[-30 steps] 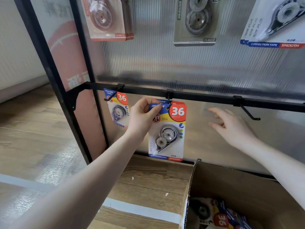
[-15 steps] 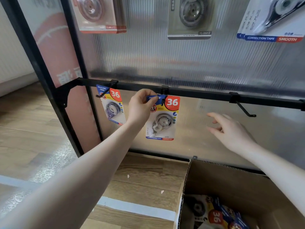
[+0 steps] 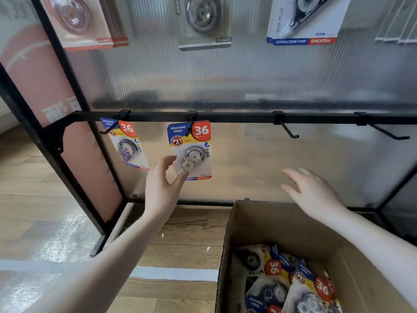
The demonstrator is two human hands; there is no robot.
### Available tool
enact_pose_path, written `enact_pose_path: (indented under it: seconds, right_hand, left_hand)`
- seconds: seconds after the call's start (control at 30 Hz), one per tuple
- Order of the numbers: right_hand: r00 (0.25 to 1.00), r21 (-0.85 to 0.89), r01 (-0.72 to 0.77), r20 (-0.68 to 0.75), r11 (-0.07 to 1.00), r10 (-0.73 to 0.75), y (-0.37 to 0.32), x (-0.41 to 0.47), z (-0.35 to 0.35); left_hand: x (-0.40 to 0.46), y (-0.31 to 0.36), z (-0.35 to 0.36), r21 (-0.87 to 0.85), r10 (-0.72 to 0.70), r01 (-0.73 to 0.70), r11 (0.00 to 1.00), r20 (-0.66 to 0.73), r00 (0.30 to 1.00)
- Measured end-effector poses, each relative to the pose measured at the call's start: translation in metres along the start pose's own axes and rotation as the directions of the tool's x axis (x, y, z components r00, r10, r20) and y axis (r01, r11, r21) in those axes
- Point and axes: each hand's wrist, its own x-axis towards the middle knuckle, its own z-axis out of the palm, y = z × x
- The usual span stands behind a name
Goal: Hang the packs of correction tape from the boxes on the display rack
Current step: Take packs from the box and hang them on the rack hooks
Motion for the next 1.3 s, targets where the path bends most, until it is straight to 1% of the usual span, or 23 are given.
enact_pose_path:
  seconds: [0.1, 0.17, 0.27, 0.37, 0.47, 0.53, 0.63, 0.77, 0.87, 1.07, 1.1, 1.13, 1.23, 1.3]
  right_hand:
    - [0.999, -0.034, -0.026, 0.018, 0.999, 0.026, 0.013, -0.025, 0.006]
    - [0.999, -0.065, -0.041, 0.025, 0.997, 0.043, 0.022, -0.042, 0.011]
    - [0.997, -0.136, -0.053, 0.054, 0.989, 0.061, 0.039, -0.065, 0.019]
    - [0.991, -0.194, -0.057, 0.105, 0.979, 0.078, 0.06, -0.084, 0.03]
    - [0.976, -0.225, -0.105, 0.163, 0.969, 0.144, 0.079, -0.1, 0.04]
    - [0.961, -0.248, -0.126, 0.208, 0.961, 0.18, 0.089, -0.108, 0.048]
    - [0.926, -0.28, -0.154, 0.294, 0.947, 0.238, 0.102, -0.114, 0.06]
    - [0.854, -0.317, -0.133, 0.444, 0.939, 0.271, 0.114, -0.118, 0.078]
    - [0.797, -0.304, -0.119, 0.539, 0.945, 0.274, 0.12, -0.117, 0.093]
    - [0.708, -0.215, -0.172, 0.652, 0.961, 0.273, 0.128, -0.116, 0.124]
    - [0.693, -0.193, -0.187, 0.669, 0.963, 0.268, 0.128, -0.118, 0.129]
    - [0.676, -0.168, -0.206, 0.688, 0.964, 0.264, 0.128, -0.12, 0.134]
    - [0.647, -0.091, -0.28, 0.718, 0.956, 0.257, 0.129, -0.124, 0.146]
    - [0.646, -0.036, -0.345, 0.716, 0.938, 0.265, 0.131, -0.126, 0.15]
  left_hand:
    - [-0.027, 0.008, 0.011, 0.175, 0.062, -0.086, 0.981, 0.138, 0.989]
    - [-0.04, 0.02, 0.022, 0.239, 0.112, -0.169, 0.956, 0.233, 0.966]
    - [-0.056, 0.041, 0.04, 0.327, 0.145, -0.276, 0.904, 0.373, 0.916]
    - [-0.072, 0.054, 0.06, 0.396, 0.167, -0.406, 0.824, 0.514, 0.841]
    - [-0.089, 0.063, 0.079, 0.449, 0.144, -0.525, 0.723, 0.645, 0.75]
    - [-0.098, 0.068, 0.091, 0.452, 0.125, -0.578, 0.68, 0.705, 0.698]
    - [-0.109, 0.068, 0.11, 0.437, 0.062, -0.618, 0.654, 0.783, 0.619]
    - [-0.127, 0.053, 0.136, 0.43, -0.111, -0.603, 0.672, 0.863, 0.492]
    - [-0.136, 0.04, 0.154, 0.451, -0.241, -0.585, 0.675, 0.883, 0.403]
    - [-0.156, 0.013, 0.182, 0.475, -0.377, -0.648, 0.595, 0.877, 0.298]
    - [-0.161, 0.01, 0.185, 0.467, -0.379, -0.659, 0.59, 0.88, 0.285]
    - [-0.165, 0.007, 0.186, 0.464, -0.374, -0.665, 0.586, 0.882, 0.286]
    - [-0.171, 0.002, 0.191, 0.496, -0.344, -0.637, 0.59, 0.868, 0.357]
    - [-0.172, 0.001, 0.193, 0.521, -0.355, -0.576, 0.63, 0.853, 0.384]
